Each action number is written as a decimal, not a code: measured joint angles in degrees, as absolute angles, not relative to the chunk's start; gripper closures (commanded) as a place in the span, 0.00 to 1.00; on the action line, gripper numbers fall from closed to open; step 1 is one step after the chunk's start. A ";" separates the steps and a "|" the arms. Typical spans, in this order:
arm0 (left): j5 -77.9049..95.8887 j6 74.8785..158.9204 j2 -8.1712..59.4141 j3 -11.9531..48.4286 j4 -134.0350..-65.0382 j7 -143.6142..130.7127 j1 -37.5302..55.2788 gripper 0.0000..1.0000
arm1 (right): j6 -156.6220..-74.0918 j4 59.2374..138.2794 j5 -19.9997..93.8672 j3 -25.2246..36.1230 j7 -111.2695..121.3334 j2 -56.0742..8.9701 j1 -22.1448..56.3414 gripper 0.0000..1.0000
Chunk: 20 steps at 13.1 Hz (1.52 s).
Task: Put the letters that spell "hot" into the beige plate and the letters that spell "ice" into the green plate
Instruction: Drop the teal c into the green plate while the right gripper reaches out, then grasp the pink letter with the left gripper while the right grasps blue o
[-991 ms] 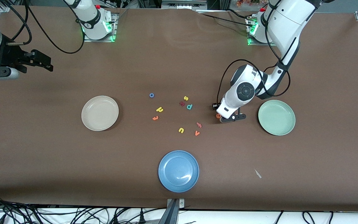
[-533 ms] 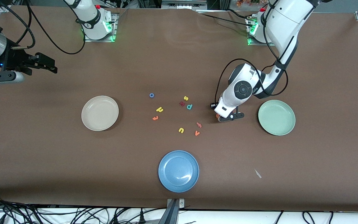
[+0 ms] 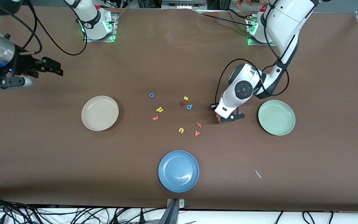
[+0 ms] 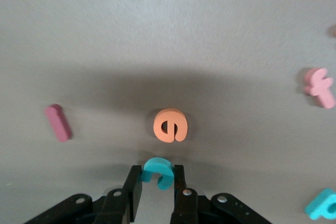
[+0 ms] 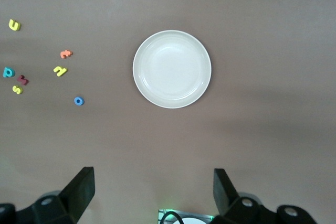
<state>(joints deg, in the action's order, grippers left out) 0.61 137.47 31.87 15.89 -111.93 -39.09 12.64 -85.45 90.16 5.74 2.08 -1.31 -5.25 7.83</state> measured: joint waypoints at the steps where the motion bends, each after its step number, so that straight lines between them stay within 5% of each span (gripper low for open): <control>1: 0.61 134.35 30.07 15.67 -111.15 -39.09 12.33 0.89 | -85.47 90.16 5.74 1.88 -1.30 -6.54 8.52 0.00; 7: 0.38 115.95 18.16 14.80 -109.85 -25.36 -1.11 0.87 | -85.67 90.12 5.78 0.95 -1.29 -10.69 10.13 0.00; 14: -10.08 122.94 28.26 14.60 -112.11 -17.06 -11.89 0.78 | -102.27 96.60 7.20 -11.09 -17.56 -13.93 10.99 0.00; 15: -10.08 123.56 29.66 14.61 -112.10 -17.06 -11.94 0.49 | -105.43 98.85 7.19 -12.66 -19.39 -13.96 11.12 0.00; 16: -10.08 123.74 30.45 14.71 -112.09 -17.06 -11.94 0.02 | -109.05 101.35 7.19 -14.06 -21.30 -13.98 11.16 0.00; 20: -10.09 123.71 30.34 15.53 -111.27 -17.18 -11.86 0.00 | -124.33 112.95 7.09 -19.66 -29.85 -14.22 11.28 0.00</control>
<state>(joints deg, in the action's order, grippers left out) -10.09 123.71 30.34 15.53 -111.27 -17.18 -11.86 -124.33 112.95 7.09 -19.66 -29.85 -14.22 11.28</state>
